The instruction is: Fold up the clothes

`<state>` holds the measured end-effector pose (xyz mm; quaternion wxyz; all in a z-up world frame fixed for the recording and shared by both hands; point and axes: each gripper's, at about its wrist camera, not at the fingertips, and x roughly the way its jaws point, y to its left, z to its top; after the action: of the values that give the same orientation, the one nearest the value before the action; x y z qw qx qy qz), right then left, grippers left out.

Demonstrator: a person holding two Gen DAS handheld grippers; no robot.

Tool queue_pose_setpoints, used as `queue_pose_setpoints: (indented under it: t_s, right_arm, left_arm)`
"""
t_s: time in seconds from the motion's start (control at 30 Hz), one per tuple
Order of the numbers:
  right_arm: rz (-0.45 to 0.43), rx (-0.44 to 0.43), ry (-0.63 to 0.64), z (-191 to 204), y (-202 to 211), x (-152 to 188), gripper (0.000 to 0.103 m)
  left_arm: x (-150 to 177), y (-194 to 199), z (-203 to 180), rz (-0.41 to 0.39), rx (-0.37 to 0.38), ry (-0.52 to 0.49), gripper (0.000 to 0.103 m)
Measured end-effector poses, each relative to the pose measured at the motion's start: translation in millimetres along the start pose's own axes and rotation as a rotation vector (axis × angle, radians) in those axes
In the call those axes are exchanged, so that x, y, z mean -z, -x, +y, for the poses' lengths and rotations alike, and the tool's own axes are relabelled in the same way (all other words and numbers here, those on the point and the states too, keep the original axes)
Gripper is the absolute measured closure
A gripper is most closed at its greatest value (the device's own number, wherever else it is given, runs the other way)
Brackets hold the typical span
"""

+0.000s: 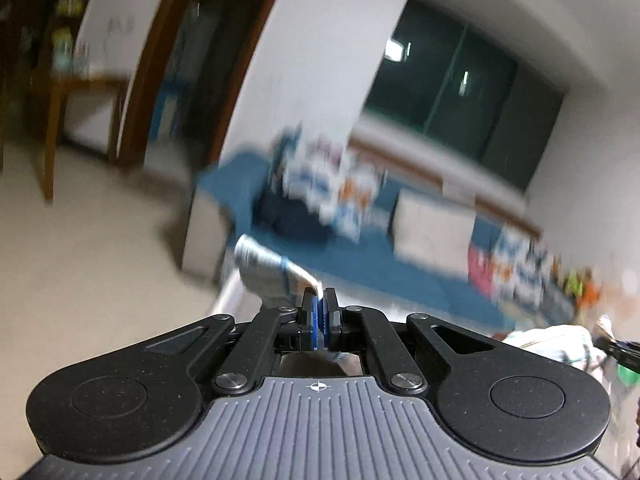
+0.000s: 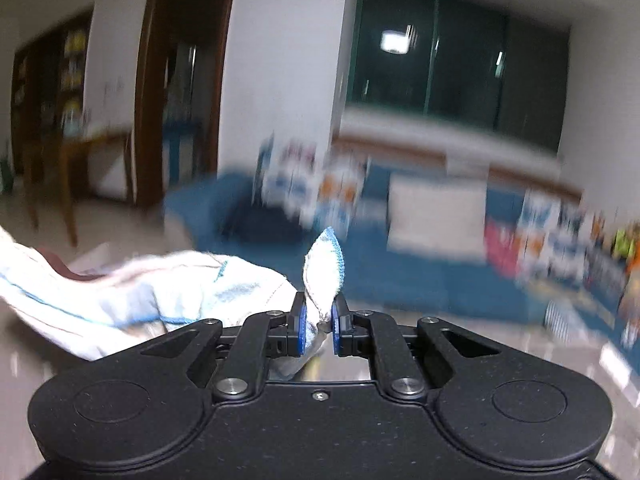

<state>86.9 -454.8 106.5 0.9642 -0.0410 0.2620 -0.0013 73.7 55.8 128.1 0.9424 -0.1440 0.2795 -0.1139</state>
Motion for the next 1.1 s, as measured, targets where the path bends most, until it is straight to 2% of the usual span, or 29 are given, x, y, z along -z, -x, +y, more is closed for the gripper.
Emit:
queue_pose_setpoints:
  t_s: [0.1, 0.17, 0.23, 0.33, 0.43, 0.57, 0.67, 0.83, 1.0, 1.1]
  right_arm:
    - [0.165, -0.013, 0.028, 6.0, -14.5, 59.5, 0.09]
    - [0.2, -0.015, 0.037, 9.1, -16.2, 69.0, 0.087]
    - [0.232, -0.024, 0.022, 3.4, -8.5, 80.2, 0.081]
    - [0.254, -0.022, 0.05, 2.1, 2.6, 77.0, 0.076]
    - [0.253, -0.021, 0.065, 5.2, 20.9, 74.8, 0.062]
    - [0.22, -0.036, 0.084, -8.3, 38.0, 72.8, 0.061]
    - [0.2, -0.074, 0.098, -1.2, 45.0, 73.7, 0.061]
    - [0.183, -0.22, 0.141, 34.4, 26.4, 60.0, 0.061]
    - [0.197, -0.339, 0.2, 78.0, -8.7, 48.0, 0.061]
    - [0.216, -0.368, 0.229, 97.2, -23.9, 43.6, 0.061]
  left_arm:
    - [41.4, 1.2, 15.1, 0.096, -0.03, -0.01, 0.1]
    - [59.2, 6.6, 24.8, 0.137, -0.04, -0.019, 0.1]
    - [62.5, 13.3, 35.0, 0.156, -0.045, -0.031, 0.1]
    - [73.1, 30.2, 48.8, 0.188, -0.053, -0.059, 0.098]
    - [67.2, 43.9, 47.3, 0.188, -0.055, -0.119, 0.096]
    - [66.6, 55.5, 37.4, 0.189, -0.052, -0.213, 0.095]
    - [65.8, 53.2, 33.0, 0.201, -0.06, -0.231, 0.095]
    - [65.2, 52.8, 20.4, 0.224, 0.003, -0.252, 0.091]
    - [82.5, 13.3, -13.5, 0.263, 0.073, -0.31, 0.088]
    - [90.6, -10.3, -29.5, 0.289, 0.112, -0.328, 0.088]
